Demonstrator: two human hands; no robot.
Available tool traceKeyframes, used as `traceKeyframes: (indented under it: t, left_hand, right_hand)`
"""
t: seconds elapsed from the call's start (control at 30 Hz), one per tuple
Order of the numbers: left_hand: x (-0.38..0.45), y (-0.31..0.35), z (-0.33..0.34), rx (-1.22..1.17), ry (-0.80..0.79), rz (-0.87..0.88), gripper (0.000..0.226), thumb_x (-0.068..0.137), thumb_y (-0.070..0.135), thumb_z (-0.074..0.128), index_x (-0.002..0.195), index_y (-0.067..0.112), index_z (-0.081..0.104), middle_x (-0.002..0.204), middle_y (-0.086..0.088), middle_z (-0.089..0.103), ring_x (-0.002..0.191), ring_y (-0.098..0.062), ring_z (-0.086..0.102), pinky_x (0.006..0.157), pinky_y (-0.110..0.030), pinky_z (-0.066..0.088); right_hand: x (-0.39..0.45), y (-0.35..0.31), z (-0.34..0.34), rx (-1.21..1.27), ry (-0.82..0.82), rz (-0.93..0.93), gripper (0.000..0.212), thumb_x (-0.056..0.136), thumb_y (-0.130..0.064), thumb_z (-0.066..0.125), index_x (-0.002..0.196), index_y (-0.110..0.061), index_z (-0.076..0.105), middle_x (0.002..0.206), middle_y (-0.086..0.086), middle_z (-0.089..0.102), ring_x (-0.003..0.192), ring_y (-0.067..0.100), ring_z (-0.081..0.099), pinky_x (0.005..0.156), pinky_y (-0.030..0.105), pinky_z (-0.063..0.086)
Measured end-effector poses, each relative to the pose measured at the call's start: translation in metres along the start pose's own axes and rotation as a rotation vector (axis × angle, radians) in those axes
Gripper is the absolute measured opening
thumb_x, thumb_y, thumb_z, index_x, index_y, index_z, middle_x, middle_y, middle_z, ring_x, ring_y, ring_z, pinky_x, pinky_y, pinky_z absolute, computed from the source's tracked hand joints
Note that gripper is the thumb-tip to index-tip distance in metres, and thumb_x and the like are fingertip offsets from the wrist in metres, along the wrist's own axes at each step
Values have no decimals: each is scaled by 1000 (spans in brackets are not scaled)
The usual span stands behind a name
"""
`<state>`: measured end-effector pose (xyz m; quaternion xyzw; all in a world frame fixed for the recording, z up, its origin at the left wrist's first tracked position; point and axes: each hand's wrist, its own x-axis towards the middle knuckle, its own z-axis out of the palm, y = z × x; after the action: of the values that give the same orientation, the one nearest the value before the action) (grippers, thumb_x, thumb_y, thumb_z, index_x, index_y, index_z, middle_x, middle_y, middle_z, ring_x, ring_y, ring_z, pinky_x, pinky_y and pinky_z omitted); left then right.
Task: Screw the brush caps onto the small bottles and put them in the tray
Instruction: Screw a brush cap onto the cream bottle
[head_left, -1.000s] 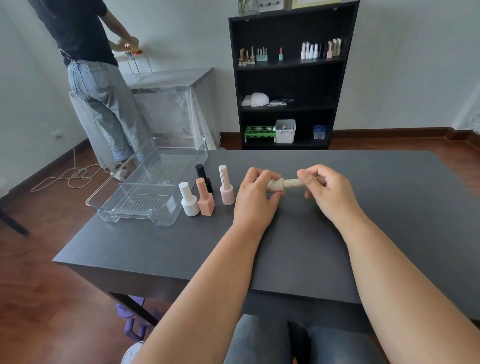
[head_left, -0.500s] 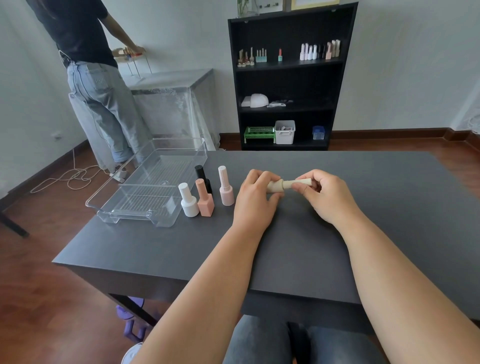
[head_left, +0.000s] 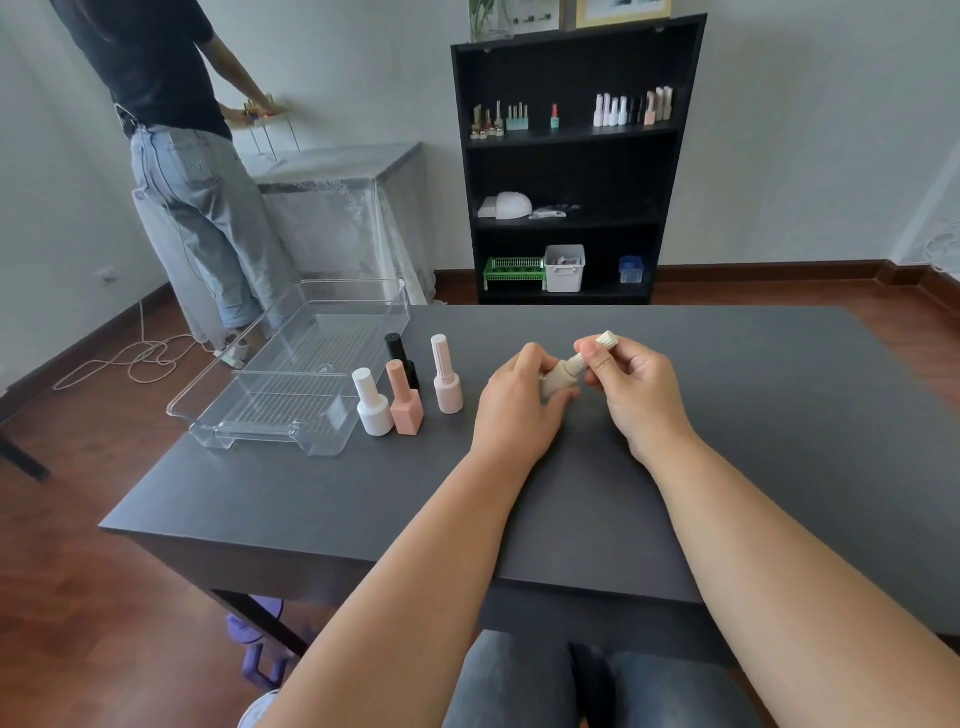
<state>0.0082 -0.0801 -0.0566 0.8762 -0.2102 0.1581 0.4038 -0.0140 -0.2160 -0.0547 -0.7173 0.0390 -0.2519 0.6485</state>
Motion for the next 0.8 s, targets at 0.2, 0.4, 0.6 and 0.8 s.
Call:
traceKeyframes:
  t: [0.2, 0.4, 0.6, 0.8]
  left_hand:
    - [-1, 2, 0, -8, 15, -10, 26, 79, 25, 74, 89, 17, 51, 92, 2, 65, 81, -19, 57, 65, -32, 43]
    - [-16, 2, -16, 35, 1, -65, 27, 80, 36, 72, 101, 26, 59, 95, 8, 64, 84, -14, 59, 69, -30, 47]
    - [-48, -18, -64, 38, 114, 4, 40, 82, 23, 73, 120, 26, 61, 105, 13, 51, 88, -11, 59, 83, -35, 52]
    - [-26, -33, -119, 83, 267, -49, 28, 81, 22, 70, 108, 29, 66, 95, 13, 50, 85, -9, 54, 75, -27, 45]
  right_hand:
    - [-2, -3, 10, -28, 79, 7, 20, 90, -37, 62, 75, -28, 69, 54, -19, 62, 54, -4, 53, 52, 8, 42]
    - [-7, -10, 18, -109, -2, -39, 29, 92, -41, 59, 78, -16, 66, 70, 7, 67, 62, 9, 55, 57, 19, 43]
    - [-4, -25, 41, -224, -162, -84, 24, 91, -40, 60, 77, -21, 64, 67, -2, 62, 57, 2, 52, 53, 9, 38]
    - [-3, -25, 63, -543, -302, -222, 38, 90, -44, 59, 77, -9, 62, 72, 8, 62, 72, 23, 55, 63, 37, 43]
